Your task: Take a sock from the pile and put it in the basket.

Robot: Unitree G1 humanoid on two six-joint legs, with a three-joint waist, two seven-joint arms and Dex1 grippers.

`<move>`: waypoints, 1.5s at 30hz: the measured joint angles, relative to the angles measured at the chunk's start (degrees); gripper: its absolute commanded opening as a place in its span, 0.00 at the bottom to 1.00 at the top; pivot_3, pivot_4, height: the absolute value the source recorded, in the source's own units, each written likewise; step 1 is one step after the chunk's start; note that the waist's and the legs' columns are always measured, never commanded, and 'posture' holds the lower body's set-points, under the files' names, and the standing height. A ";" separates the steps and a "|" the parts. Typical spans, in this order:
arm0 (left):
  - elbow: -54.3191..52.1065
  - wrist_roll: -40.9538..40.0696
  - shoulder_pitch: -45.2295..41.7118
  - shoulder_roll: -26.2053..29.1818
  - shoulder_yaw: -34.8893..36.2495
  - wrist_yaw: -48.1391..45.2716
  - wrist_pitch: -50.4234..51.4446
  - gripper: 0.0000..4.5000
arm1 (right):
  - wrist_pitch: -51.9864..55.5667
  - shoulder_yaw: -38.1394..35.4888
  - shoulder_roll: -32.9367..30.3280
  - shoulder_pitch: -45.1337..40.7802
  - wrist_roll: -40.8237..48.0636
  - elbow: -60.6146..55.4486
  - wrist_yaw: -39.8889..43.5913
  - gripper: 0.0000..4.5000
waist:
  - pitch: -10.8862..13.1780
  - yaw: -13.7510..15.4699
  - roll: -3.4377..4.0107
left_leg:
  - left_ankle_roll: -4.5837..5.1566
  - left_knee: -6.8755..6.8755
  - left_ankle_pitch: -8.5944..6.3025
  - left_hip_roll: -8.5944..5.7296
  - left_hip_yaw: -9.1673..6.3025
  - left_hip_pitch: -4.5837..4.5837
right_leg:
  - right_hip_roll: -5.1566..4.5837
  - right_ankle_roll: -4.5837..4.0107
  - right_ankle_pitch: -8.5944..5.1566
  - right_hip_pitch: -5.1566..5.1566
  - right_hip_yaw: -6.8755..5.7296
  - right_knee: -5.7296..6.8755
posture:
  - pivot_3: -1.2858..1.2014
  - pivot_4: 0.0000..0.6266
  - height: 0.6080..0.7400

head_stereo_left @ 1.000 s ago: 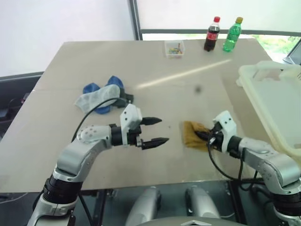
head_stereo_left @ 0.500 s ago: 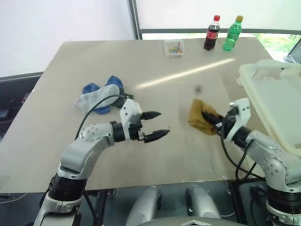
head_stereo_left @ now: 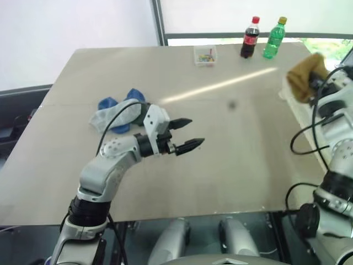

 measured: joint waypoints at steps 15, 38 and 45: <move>1.34 -1.10 -2.49 4.31 2.58 -0.58 3.94 0.93 | -1.13 5.22 -5.22 -8.49 -8.64 27.14 1.64 0.43 | 0.02 -0.50 0.03 | 0.11 0.00 -0.05 0.06 0.39 0.02 | 0.05 0.03 0.02 -0.08 0.39 0.01 | 0.52 0.24 1.00; 5.82 -0.01 -6.62 0.42 2.58 1.77 1.98 0.93 | 17.84 3.40 2.63 1.27 -5.31 -16.88 -10.99 0.99 | 0.02 -0.13 0.05 | 0.07 0.00 -0.03 0.06 0.31 -0.06 | 0.03 0.02 0.01 -0.18 0.37 0.05 | 0.52 0.24 1.00; 5.95 0.07 -5.51 0.07 3.30 2.50 0.36 0.93 | 20.33 4.95 2.68 13.84 -3.77 -34.88 -8.74 0.99 | 0.02 -0.11 0.05 | 0.09 0.00 -0.05 0.05 0.32 -0.06 | 0.01 0.03 0.01 -0.18 0.38 0.04 | 0.52 0.24 1.00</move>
